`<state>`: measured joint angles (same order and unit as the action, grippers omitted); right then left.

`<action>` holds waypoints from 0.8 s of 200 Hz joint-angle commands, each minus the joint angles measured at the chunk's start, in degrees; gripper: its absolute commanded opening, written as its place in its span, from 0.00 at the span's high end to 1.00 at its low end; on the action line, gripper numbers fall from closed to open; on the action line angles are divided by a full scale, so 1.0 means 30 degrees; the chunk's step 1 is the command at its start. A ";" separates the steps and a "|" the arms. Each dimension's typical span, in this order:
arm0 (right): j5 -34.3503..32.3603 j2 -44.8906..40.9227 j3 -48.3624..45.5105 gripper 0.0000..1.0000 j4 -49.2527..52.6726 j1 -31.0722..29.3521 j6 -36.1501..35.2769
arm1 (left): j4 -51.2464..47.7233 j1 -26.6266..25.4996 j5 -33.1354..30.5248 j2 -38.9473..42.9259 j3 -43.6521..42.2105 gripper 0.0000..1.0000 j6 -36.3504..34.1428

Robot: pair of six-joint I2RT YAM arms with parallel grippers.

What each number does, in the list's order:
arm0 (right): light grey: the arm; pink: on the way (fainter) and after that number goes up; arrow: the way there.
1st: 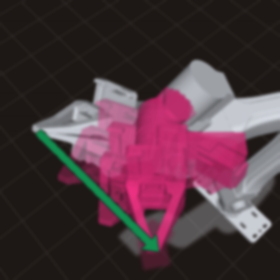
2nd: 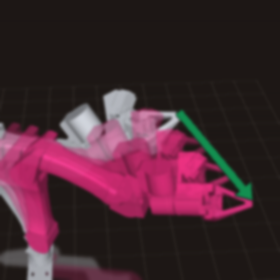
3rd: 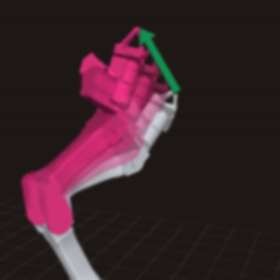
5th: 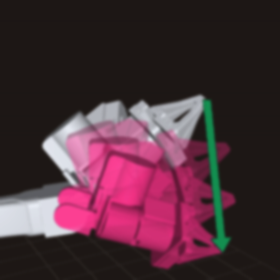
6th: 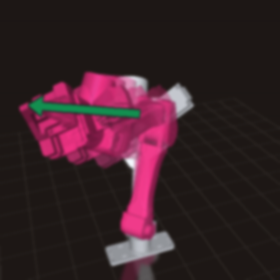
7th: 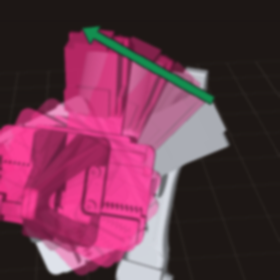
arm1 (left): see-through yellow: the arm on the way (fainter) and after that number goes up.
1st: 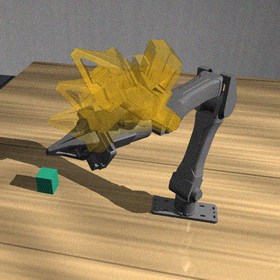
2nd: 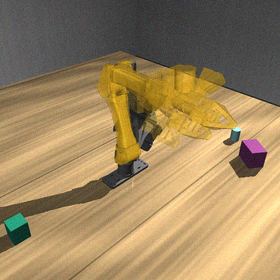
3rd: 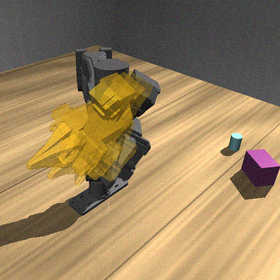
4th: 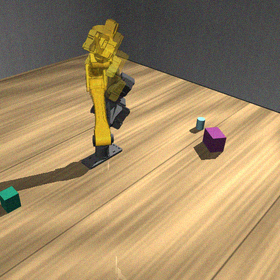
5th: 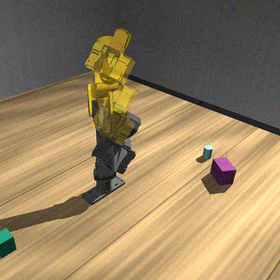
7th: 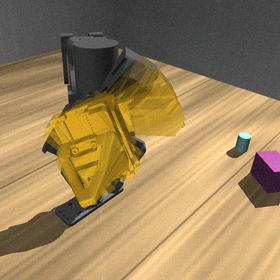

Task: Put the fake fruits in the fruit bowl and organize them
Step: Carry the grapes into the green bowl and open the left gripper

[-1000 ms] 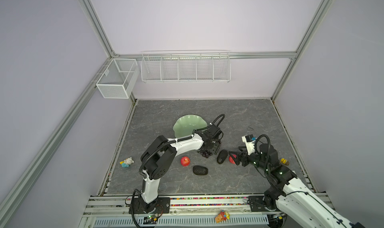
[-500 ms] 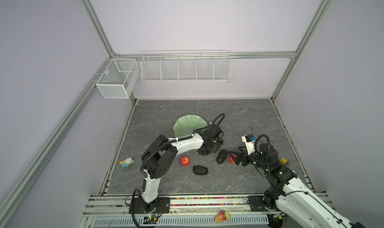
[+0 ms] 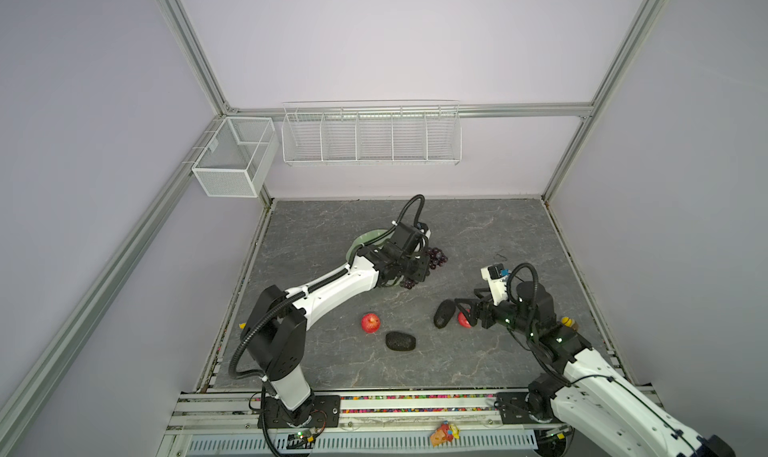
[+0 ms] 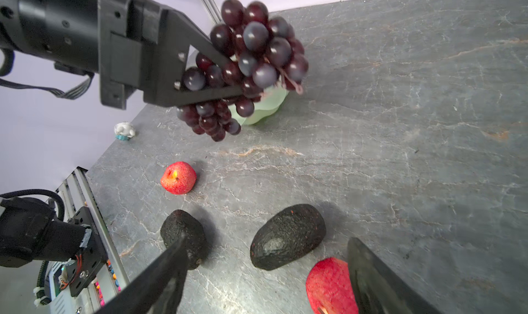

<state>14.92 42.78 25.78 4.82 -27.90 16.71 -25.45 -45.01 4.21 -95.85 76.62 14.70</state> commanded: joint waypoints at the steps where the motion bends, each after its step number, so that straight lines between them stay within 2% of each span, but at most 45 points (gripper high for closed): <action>1: 0.0914 0.0686 0.1145 0.12 -0.1243 -0.0238 0.0138 | -0.0467 0.0993 -0.1164 0.0825 0.0377 0.91 -0.0270; 37: 0.1422 0.3245 0.3020 0.12 -0.2272 -0.1013 0.0184 | -0.2061 0.3069 -0.1630 -0.0399 0.1497 0.91 -0.0710; 81: 0.1252 0.6018 0.4799 0.12 -0.3324 -0.2709 0.0202 | -0.3256 0.4411 -0.1108 -0.4281 0.3636 0.91 -0.1444; 102: 0.0879 0.6336 0.4809 0.12 -0.3241 -0.3157 0.0200 | -0.3631 0.4818 -0.0924 -0.5961 0.4403 0.91 -0.1427; 131: 0.0463 0.6002 0.4366 0.12 -0.3181 -0.3300 0.0216 | -0.3138 0.4980 -0.1019 -0.6776 0.4275 0.89 -0.1426; 160: 0.0271 0.5898 0.4238 0.12 -0.3079 -0.3319 0.0115 | -0.3059 0.5288 -0.0623 -0.7260 0.4304 0.80 -0.1375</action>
<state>16.73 61.45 39.40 -3.55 -37.50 16.97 -34.59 -29.89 0.58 -117.36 87.85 11.11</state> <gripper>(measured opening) 0.880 0.168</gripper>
